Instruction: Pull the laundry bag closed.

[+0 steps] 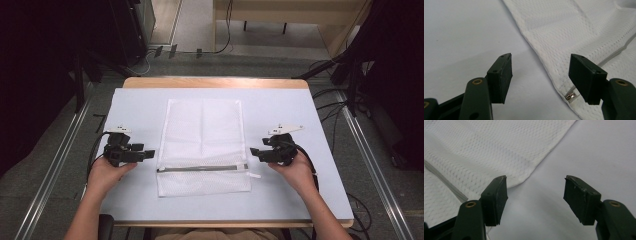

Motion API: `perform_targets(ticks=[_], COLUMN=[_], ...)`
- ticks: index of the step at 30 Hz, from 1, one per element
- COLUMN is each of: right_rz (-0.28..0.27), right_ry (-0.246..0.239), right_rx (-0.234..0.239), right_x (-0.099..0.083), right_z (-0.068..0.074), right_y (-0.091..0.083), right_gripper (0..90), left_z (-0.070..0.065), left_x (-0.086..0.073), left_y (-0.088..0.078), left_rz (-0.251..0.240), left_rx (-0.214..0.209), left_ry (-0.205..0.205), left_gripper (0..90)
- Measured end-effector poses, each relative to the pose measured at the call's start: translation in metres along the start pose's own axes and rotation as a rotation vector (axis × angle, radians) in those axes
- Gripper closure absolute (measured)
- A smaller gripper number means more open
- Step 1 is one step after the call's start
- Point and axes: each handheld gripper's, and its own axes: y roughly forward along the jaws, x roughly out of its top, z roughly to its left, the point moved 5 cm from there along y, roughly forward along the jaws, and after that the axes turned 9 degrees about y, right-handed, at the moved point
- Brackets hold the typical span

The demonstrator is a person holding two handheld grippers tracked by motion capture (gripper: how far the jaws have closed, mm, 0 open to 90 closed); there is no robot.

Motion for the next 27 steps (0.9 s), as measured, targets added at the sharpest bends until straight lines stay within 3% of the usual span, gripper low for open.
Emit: perform_targets(ticks=[12,17,27], right_rz=[0.021,0.031,0.039], right_ry=[-0.010,-0.048,-0.084], right_rx=[0.033,0.076,0.088], right_x=[0.001,0.003,0.007], right_z=[0.017,0.032,0.043], right_y=[0.001,0.007,0.014], right_gripper=[40.2,41.5,43.5], left_z=[-0.002,-0.003,-0.003], left_x=[0.002,-0.001,-0.007], left_y=[-0.005,-0.009,-0.016], left_rz=[-0.015,-0.013,-0.017], left_rx=[-0.016,-0.015,-0.003], left_ry=[0.004,-0.001,-0.013], left_gripper=[38.8,38.6,38.6])
